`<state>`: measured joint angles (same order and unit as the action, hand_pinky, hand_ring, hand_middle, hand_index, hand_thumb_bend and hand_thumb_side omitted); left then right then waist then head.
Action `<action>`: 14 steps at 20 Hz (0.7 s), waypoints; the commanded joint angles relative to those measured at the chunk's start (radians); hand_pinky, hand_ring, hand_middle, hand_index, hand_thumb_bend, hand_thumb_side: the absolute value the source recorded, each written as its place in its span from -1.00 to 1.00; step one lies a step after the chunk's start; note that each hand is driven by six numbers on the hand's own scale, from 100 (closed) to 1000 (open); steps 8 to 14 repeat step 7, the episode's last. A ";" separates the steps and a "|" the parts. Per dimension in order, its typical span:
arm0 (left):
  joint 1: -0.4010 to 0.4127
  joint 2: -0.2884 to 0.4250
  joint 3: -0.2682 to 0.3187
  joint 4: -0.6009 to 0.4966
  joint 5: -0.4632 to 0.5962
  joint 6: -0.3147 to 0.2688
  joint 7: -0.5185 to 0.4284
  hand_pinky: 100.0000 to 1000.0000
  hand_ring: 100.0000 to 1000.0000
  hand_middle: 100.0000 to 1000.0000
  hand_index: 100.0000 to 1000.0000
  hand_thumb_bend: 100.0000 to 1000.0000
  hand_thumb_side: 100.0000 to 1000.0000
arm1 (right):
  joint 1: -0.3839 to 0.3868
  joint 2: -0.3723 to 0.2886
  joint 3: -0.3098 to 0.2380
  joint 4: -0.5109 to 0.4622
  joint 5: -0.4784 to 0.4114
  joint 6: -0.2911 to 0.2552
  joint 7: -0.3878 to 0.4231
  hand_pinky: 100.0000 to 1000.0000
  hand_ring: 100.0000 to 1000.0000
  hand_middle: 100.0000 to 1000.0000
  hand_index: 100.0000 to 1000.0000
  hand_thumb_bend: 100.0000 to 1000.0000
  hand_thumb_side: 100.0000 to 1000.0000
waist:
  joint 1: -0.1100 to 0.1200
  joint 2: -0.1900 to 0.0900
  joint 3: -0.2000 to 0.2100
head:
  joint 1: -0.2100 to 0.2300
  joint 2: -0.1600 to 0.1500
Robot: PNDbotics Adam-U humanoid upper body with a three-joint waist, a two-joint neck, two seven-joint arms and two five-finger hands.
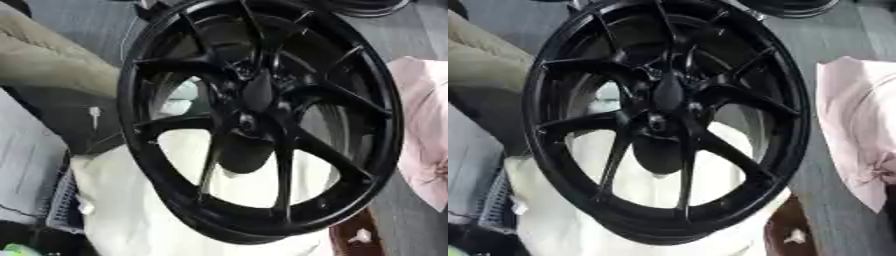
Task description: Pull the pin out of the wheel hub.
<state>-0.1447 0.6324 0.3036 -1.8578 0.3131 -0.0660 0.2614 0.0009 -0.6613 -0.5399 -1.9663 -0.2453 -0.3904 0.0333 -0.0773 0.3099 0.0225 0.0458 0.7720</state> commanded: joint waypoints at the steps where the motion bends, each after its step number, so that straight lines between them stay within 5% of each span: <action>1: -0.014 0.022 0.001 -0.022 0.003 -0.002 -0.005 -0.56 -0.28 -0.20 0.10 -1.00 0.36 | -0.007 -0.015 0.008 -0.032 -0.060 0.011 -0.056 0.66 0.66 0.39 0.60 -1.00 -0.36 | 0.003 -0.011 0.003 | 0.008 -0.002; 7: -0.042 0.010 -0.014 -0.029 0.015 0.002 -0.020 -0.56 -0.28 -0.19 0.11 -1.00 0.34 | -0.036 0.065 0.070 -0.028 -0.059 0.081 -0.080 0.62 0.57 0.29 0.54 -1.00 0.07 | 0.010 -0.009 0.023 | 0.033 -0.002; 14: -0.042 0.010 -0.014 -0.029 0.015 0.002 -0.020 -0.56 -0.28 -0.19 0.11 -1.00 0.34 | -0.036 0.065 0.070 -0.028 -0.059 0.081 -0.080 0.62 0.57 0.29 0.54 -1.00 0.07 | 0.010 -0.009 0.023 | 0.033 -0.002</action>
